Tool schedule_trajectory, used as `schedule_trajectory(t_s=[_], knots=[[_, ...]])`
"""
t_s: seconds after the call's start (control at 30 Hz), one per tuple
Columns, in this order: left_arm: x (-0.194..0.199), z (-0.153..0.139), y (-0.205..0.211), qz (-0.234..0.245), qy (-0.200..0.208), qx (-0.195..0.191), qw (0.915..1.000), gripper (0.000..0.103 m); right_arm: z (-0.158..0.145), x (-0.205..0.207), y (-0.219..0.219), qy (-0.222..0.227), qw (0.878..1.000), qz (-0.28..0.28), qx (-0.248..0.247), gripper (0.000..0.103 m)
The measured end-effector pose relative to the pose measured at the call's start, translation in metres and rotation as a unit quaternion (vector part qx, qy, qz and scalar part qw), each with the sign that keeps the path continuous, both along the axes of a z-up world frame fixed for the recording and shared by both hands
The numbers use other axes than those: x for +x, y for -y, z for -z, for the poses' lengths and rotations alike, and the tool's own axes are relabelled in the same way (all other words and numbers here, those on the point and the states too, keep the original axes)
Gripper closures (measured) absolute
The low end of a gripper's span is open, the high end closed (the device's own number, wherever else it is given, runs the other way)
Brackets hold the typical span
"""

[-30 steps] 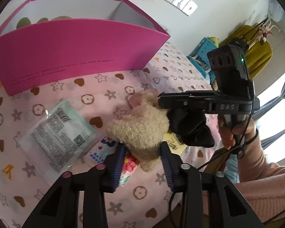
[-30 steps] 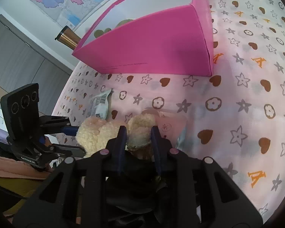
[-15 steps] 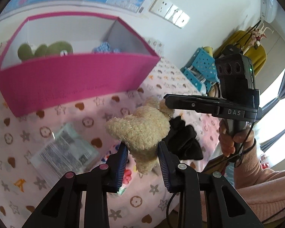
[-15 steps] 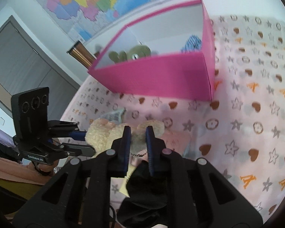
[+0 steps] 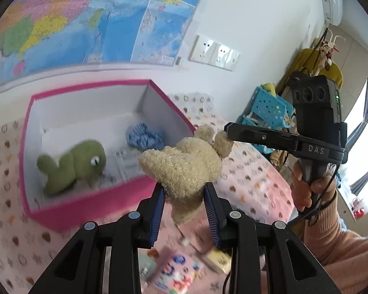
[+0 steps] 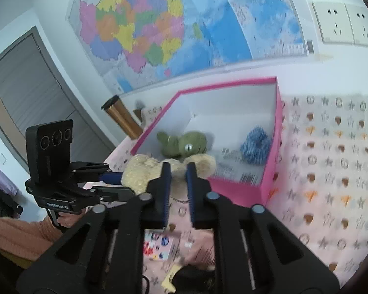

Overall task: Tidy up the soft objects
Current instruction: 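Lift the teddy bear into the pink box and open the left gripper, then grasp the black fluffy cloth item with the right gripper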

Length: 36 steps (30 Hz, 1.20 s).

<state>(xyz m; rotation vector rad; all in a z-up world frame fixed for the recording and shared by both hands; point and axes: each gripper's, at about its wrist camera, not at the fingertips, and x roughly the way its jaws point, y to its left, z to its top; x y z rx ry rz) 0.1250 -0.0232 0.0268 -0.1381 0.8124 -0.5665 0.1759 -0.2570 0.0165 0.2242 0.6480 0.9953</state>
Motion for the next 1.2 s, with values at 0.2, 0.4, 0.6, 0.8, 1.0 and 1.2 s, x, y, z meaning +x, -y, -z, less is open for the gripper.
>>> schedule_trajectory(t_s=[0.2,0.4,0.6,0.8,1.0,1.2], knots=[[0.034,-0.006,0.001,-0.008,-0.002,0.009,0.9999,0.071,-0.009,0.033,-0.007,-0.003,1.0,0.009,0.011,0.091],[0.07,0.006,0.013,-0.021,-0.012,0.038,0.999,0.071,0.001,0.055,-0.021,-0.016,1.0,0.01,-0.002,0.093],[0.096,0.043,0.011,-0.057,-0.053,0.086,0.9932,0.072,0.021,0.065,-0.023,-0.044,0.999,0.011,-0.011,0.093],[0.085,0.047,0.003,-0.058,-0.047,0.08,0.994,0.072,0.028,0.064,-0.011,-0.054,0.998,0.02,-0.016,0.092],[0.068,0.031,0.0,-0.057,-0.015,0.066,0.996,0.07,0.032,0.057,-0.004,-0.062,0.998,0.019,-0.01,0.088],[0.03,0.014,0.006,-0.038,0.024,0.059,0.9973,0.06,0.03,0.032,0.003,-0.056,0.998,0.008,-0.007,0.071]])
